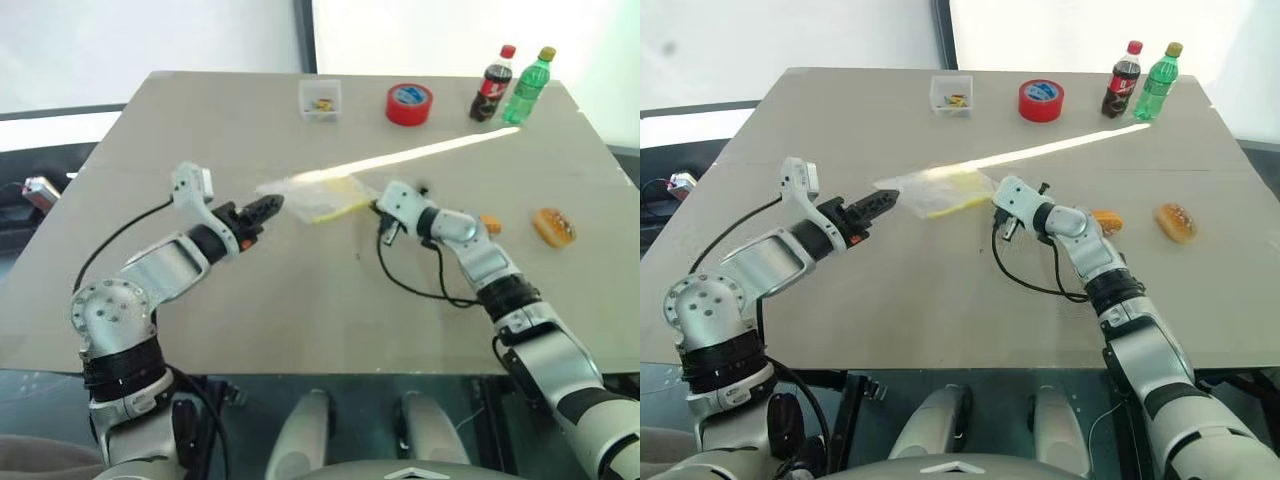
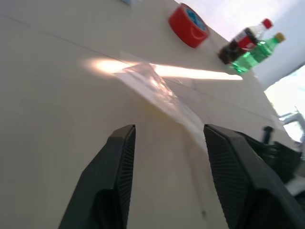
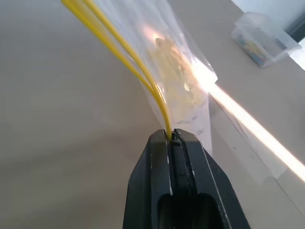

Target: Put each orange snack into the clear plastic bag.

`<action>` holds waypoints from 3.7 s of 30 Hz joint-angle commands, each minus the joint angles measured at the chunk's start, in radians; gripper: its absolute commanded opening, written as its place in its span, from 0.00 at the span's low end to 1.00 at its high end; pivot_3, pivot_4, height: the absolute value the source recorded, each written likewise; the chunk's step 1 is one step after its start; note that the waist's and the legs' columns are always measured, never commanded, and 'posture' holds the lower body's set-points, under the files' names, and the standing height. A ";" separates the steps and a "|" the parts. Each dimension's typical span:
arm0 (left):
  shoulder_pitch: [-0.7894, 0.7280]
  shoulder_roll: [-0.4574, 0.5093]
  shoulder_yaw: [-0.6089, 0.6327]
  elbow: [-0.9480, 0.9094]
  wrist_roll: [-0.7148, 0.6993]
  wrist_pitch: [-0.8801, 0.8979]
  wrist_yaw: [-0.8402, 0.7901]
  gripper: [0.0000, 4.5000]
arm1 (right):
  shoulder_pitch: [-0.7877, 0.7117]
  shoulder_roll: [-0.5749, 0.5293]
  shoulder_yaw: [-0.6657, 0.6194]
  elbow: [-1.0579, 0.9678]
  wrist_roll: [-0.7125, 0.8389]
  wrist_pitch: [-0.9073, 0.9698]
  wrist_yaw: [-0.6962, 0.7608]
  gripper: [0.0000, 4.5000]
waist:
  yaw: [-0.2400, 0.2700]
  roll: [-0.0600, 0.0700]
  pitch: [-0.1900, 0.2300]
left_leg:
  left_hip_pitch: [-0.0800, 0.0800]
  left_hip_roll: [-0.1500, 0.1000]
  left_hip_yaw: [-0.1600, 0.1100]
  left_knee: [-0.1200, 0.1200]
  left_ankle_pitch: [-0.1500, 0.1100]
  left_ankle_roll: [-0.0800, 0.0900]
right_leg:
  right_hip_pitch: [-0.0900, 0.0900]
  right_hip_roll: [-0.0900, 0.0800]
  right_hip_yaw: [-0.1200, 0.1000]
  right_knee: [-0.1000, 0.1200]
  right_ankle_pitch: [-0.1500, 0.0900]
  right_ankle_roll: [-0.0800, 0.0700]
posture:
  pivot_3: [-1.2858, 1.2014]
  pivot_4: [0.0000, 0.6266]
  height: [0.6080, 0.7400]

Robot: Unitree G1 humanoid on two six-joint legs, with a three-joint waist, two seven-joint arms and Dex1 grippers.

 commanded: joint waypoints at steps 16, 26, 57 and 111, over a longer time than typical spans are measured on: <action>-0.116 0.233 -0.612 -0.135 0.817 -0.514 -0.532 0.49 | -0.230 0.087 0.013 0.148 -0.097 0.034 -0.149 0.00 | -0.026 0.001 0.000 | -0.003 0.000 0.005 -0.011 0.000 0.000 | -0.010 0.000 0.007 -0.001 0.000 0.000 | 0.52 0.24 1.00; -0.099 0.202 -0.575 -0.137 0.870 -0.352 -0.532 0.49 | -0.229 0.100 0.012 0.163 -0.111 0.020 -0.156 0.00 | -0.028 0.001 0.000 | -0.003 0.001 0.006 -0.012 -0.001 0.003 | -0.013 0.001 0.012 0.001 0.000 0.000 | 0.52 0.24 1.00; -0.117 0.128 -0.540 -0.194 0.955 -0.164 -0.482 0.38 | -0.128 0.247 0.042 -0.018 -0.218 0.129 -0.489 0.00 | -0.026 0.001 0.000 | -0.002 0.001 0.005 -0.012 0.000 0.001 | -0.013 0.001 0.012 0.002 0.000 0.000 | 0.52 0.24 1.00; 0.073 0.101 -0.414 0.066 0.878 -0.708 -0.743 0.00 | 0.148 0.081 -0.137 -0.747 0.249 0.741 -0.196 0.01 | -0.023 0.001 0.000 | -0.002 0.001 0.005 -0.001 -0.003 0.006 | -0.012 0.001 0.012 0.012 0.000 0.000 | 0.52 0.24 1.00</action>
